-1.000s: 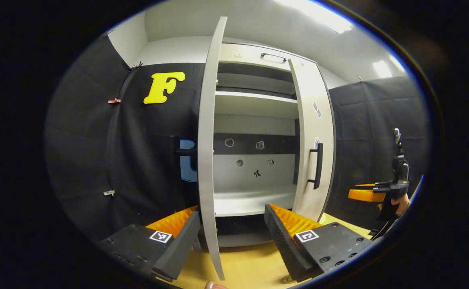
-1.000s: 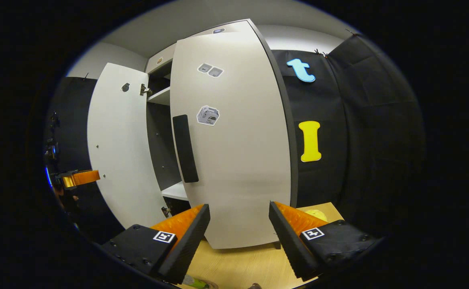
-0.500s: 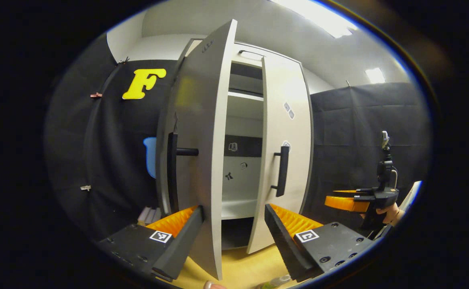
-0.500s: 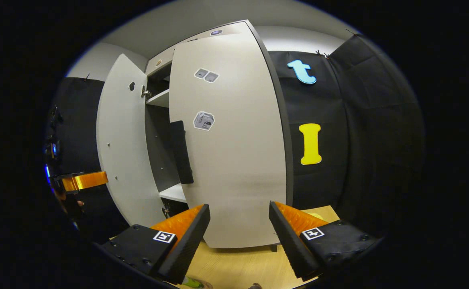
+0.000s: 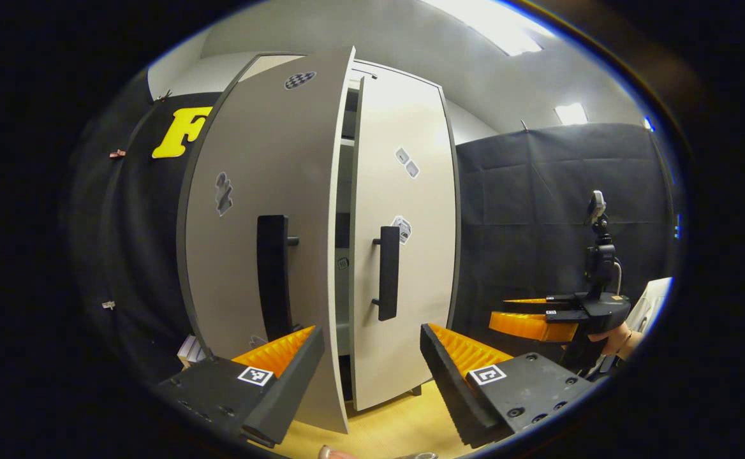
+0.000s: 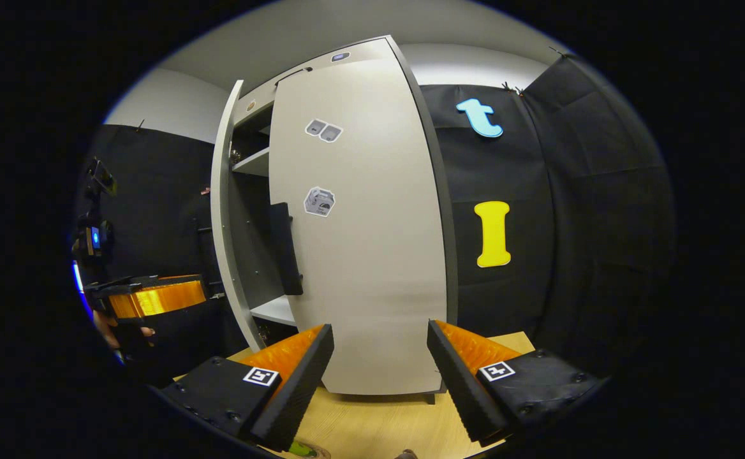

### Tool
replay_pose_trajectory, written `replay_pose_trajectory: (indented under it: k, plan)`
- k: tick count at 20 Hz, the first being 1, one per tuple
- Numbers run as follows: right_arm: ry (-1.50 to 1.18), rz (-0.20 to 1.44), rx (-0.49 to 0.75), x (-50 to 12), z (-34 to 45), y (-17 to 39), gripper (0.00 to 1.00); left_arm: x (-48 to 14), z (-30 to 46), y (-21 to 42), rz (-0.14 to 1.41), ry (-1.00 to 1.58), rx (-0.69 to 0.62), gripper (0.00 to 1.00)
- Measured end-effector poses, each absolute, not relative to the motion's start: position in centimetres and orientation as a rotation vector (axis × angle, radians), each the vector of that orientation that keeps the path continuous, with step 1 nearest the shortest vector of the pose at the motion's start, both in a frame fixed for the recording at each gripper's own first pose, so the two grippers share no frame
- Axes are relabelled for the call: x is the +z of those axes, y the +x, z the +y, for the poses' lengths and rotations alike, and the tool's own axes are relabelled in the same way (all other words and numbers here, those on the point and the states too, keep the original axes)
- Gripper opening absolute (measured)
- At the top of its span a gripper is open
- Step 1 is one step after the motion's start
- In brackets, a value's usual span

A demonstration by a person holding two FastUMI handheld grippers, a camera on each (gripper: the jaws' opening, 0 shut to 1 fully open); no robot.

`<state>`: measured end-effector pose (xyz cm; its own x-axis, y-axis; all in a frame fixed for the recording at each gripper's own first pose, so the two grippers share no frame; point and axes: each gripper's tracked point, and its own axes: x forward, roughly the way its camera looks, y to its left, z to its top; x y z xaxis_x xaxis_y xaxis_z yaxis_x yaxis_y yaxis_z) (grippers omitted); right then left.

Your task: Grasp the bottle in the cabinet with the left hand and place it on the coaster, then close the right door with the right hand and the left door with the left hand.

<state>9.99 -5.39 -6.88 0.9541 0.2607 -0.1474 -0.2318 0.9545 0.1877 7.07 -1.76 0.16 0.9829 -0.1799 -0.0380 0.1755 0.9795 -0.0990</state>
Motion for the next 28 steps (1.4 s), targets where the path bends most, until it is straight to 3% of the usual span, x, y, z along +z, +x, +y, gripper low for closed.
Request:
replay_pose_trajectory:
  k: [28]
  plan:
    - [0.101,0.129,0.337,-4.8,-0.2,11.8,0.98,-0.2,-1.4,7.1,0.011,-0.128,-0.132,0.96]
